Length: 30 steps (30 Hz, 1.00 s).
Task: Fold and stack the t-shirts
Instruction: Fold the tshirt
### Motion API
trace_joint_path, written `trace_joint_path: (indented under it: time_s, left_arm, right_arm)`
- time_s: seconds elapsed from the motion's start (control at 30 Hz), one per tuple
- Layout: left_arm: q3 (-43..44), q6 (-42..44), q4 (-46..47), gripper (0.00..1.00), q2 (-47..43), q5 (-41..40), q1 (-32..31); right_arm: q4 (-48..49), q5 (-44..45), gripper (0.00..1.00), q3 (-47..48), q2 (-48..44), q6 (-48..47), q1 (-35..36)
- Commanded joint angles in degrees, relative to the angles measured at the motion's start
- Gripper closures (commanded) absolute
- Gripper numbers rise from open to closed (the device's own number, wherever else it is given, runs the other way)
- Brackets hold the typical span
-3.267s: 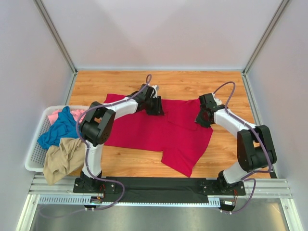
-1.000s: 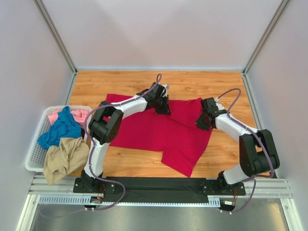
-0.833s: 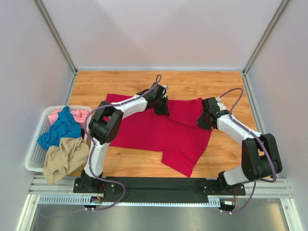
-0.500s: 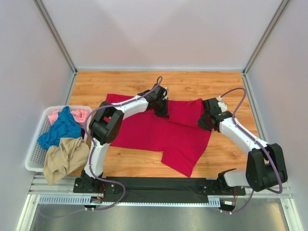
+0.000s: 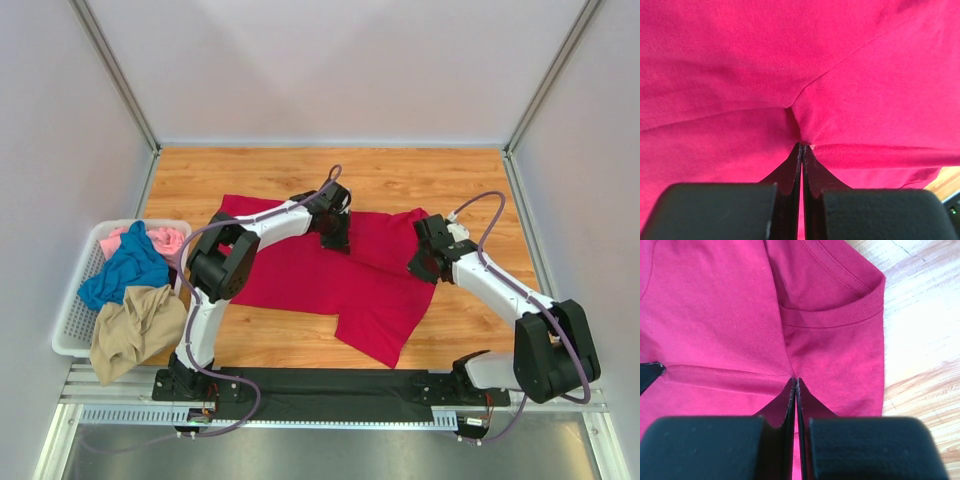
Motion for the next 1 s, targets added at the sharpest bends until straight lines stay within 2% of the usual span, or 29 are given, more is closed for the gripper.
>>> trace_joint_path:
  time_s: [0.0,0.2,0.23,0.3,0.33,0.4,0.43,0.5,0.57,0.73,0.97]
  left_arm:
    - [1.5,-0.3,-1.6,1.00,-0.3,-2.3,0.0]
    - [2.8,0.0,-3.7,1.00,-0.3,-4.1,-0.2]
    - [2.9,0.3,-4.0,1.00,-0.1,-4.0,-0.3]
    - [3.3,0.4,-4.6,1.00,-0.4,-3.9,-0.3]
    - [3.3,0.7,-5.0,0.93,-0.7,-4.0,-0.3]
    - [3.1,1.1,-6.0,0.81,-2.3,-4.7,-0.3]
    - [3.2,1.3,-6.5,0.71,-2.9,-5.9,-0.4]
    - [3.7,2.4,-7.5,0.66,-5.0,-7.6,-0.3]
    - [5.5,3.3,-8.7,0.62,-5.9,-10.0,0.0]
    - [8.7,5.4,-10.4,0.60,-5.7,-11.2,3.5]
    - [12.0,7.0,-10.7,0.60,-0.2,-8.5,11.2]
  right_arm:
    - [0.3,2.7,1.00,-0.4,-1.9,0.9,0.1]
    - [-0.6,1.8,0.99,0.4,-3.5,-0.9,0.4]
    - [-0.5,1.9,0.95,0.5,-3.2,-1.6,0.4]
    - [-0.2,2.4,0.79,1.5,-2.2,-3.8,-0.5]
    - [-0.2,1.1,0.70,2.3,-1.7,-6.2,-2.7]
    - [2.2,-0.7,0.63,4.0,-1.1,-9.7,-5.6]
    - [3.6,-3.6,0.62,4.4,-1.0,-12.8,-8.9]
    - [9.0,-7.7,0.59,5.3,-0.5,-15.5,-12.2]
    - [14.8,-12.1,0.58,5.6,1.0,-18.0,-15.1]
    - [20.2,-19.1,0.61,9.6,8.8,-17.7,-19.1]
    - [28.8,-20.0,0.61,10.3,14.6,-14.0,-19.7]
